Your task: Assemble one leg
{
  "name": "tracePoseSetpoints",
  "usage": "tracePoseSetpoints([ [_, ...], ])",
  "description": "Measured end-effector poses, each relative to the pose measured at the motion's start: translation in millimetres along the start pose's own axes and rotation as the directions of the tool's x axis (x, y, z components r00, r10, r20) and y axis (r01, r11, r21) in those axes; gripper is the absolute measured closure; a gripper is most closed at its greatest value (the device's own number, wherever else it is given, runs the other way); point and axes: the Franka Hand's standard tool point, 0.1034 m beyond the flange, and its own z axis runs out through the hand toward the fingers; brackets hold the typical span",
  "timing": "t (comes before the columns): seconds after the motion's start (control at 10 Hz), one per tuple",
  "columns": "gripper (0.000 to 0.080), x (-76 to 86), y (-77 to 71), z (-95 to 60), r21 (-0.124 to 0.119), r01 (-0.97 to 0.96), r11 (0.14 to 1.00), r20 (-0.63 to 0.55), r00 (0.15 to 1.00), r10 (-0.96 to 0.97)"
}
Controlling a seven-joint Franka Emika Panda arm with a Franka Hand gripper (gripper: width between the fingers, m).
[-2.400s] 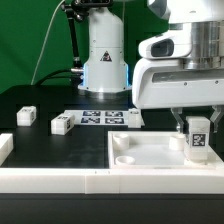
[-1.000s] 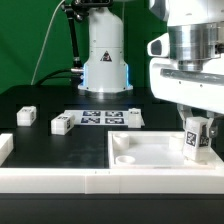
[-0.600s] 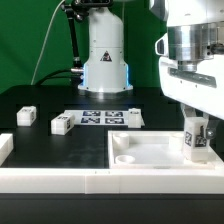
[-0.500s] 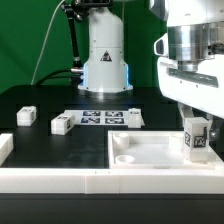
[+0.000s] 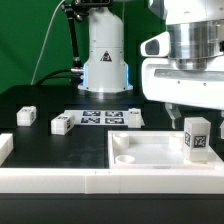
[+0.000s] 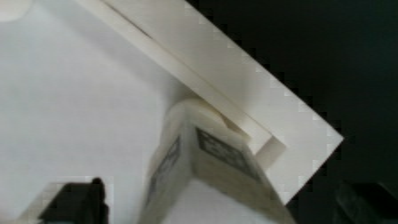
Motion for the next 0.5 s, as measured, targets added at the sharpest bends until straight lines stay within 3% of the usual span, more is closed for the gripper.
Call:
tracePoseSetpoints([
  [0.3, 0.0151, 0.9, 0.5, 0.0, -0.021, 0.308, 0.951, -0.012, 0.951, -0.309],
  [0.5, 0.0151, 1.0, 1.4, 0.6, -0.033, 0.49, 0.871, -0.009, 0.871, -0.491],
])
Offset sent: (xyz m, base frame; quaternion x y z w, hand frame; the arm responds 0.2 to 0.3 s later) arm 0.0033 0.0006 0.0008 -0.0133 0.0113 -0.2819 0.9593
